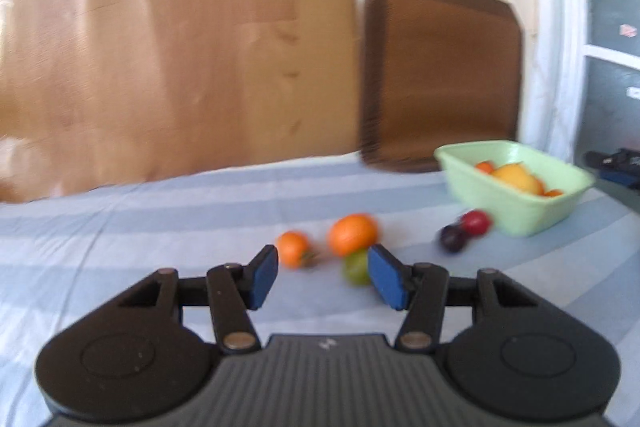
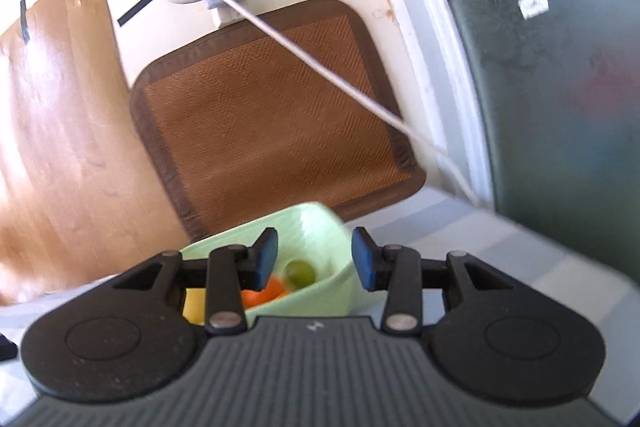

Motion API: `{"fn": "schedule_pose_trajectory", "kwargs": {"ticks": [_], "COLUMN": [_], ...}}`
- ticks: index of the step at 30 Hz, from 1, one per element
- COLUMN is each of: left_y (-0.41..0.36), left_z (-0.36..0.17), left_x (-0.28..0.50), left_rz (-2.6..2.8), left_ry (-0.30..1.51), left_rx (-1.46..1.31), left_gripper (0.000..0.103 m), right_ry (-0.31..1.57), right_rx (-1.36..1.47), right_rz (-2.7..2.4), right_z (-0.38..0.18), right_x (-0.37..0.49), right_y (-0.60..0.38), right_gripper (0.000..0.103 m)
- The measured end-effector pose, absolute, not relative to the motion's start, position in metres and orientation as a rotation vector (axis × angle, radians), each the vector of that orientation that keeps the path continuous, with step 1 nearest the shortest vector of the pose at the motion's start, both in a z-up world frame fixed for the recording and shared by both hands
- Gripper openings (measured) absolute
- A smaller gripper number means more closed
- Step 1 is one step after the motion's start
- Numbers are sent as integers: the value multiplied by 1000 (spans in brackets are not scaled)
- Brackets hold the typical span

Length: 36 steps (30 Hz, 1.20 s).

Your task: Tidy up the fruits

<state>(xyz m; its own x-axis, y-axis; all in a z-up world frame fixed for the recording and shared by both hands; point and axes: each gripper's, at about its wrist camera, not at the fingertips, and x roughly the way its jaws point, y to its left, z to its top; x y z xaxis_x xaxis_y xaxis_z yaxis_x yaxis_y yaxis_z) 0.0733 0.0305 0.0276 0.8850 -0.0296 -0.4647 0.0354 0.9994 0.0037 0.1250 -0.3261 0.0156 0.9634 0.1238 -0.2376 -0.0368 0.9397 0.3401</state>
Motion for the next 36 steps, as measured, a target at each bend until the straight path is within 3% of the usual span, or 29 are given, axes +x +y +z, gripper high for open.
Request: {"fn": "schedule_pose_trajectory", "kwargs": {"ticks": [12, 26, 28, 29, 36], "left_y": [90, 88, 87, 85, 42], "left_z": [15, 13, 14, 14, 20], "left_x": [68, 72, 76, 79, 110], "left_rz": [-40, -118, -145, -168, -235], "left_ry": [504, 509, 515, 519, 562], "left_rx": [-214, -231, -242, -250, -173], "left_gripper": [51, 51, 51, 51, 51], "right_ry": [415, 545, 584, 586, 561], "right_rx": [178, -168, -187, -168, -122], "right_rz": [393, 598, 597, 605, 560], "right_z": [9, -3, -6, -5, -3], "right_x": [85, 118, 127, 128, 109], "right_y": [-223, -105, -99, -102, -141], "right_gripper": [43, 43, 36, 25, 25]}}
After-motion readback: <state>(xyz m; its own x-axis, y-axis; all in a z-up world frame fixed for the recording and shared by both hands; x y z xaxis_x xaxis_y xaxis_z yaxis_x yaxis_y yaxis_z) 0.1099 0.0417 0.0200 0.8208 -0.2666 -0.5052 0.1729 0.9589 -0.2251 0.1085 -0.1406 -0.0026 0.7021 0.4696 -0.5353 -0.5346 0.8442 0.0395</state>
